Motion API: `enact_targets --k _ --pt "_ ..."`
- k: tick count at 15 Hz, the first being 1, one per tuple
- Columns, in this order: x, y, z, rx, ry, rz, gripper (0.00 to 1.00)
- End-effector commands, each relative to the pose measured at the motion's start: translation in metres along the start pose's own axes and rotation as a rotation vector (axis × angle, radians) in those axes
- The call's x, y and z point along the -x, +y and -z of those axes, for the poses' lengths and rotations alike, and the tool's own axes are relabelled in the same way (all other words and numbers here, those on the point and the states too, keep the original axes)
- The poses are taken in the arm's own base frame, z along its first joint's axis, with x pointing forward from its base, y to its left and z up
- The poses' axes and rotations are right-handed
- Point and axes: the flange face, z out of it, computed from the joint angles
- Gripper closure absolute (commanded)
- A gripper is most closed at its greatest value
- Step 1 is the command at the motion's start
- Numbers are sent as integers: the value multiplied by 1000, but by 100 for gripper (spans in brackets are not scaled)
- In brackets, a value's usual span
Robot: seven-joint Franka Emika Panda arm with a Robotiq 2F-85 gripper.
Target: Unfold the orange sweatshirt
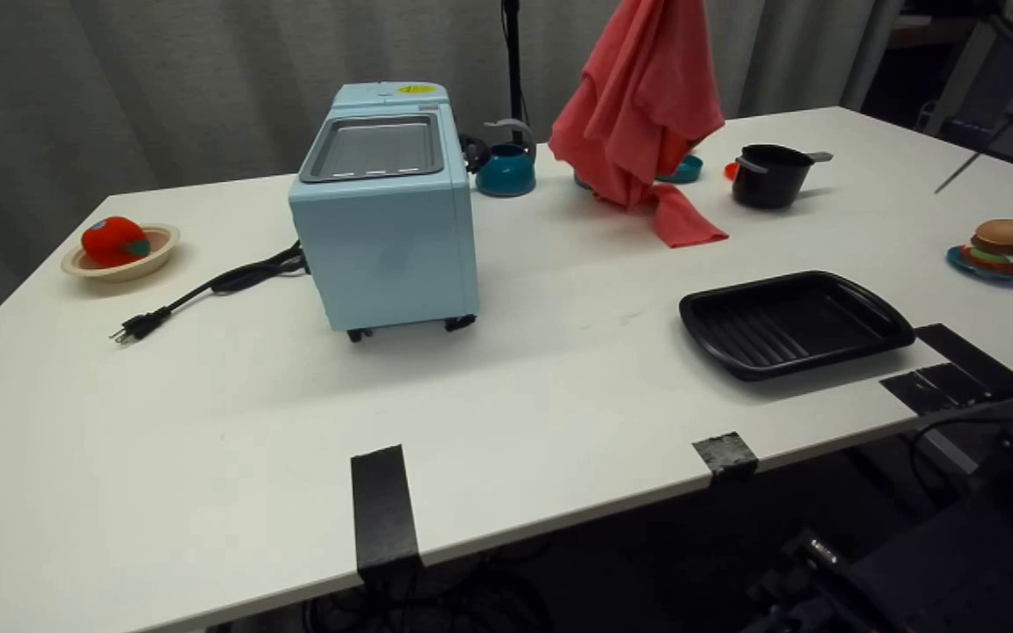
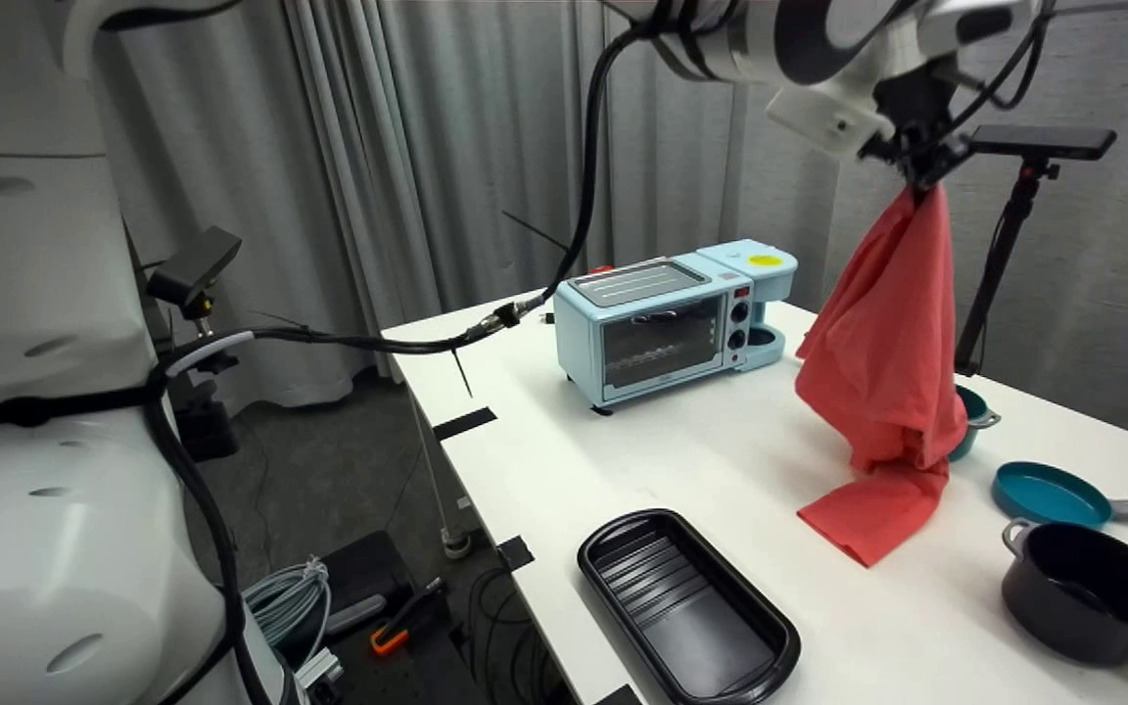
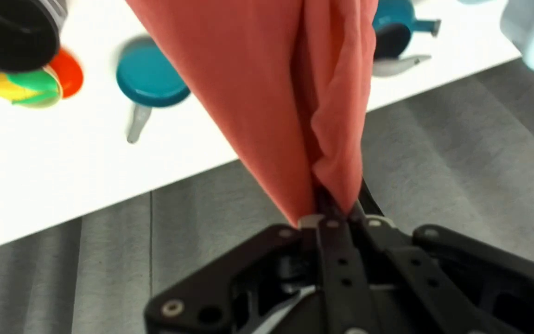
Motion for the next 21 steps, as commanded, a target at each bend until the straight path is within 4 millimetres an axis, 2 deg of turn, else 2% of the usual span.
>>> enact_targets --k 1,5,6,7,9,13,16,17,21 --pt "51 33 -41 90 -141 19 99" --pt "111 73 -82 209 -323 89 99" --pt "124 79 -89 227 -374 91 73" --pt "135 83 -93 234 -421 91 70" --pt "146 86 -96 246 -468 98 57" --pt "144 85 -79 232 -507 83 27" --pt "136 82 -58 214 -512 73 5" --pt "132 81 -49 209 -505 70 1" --pt "107 79 2 185 -438 64 0"
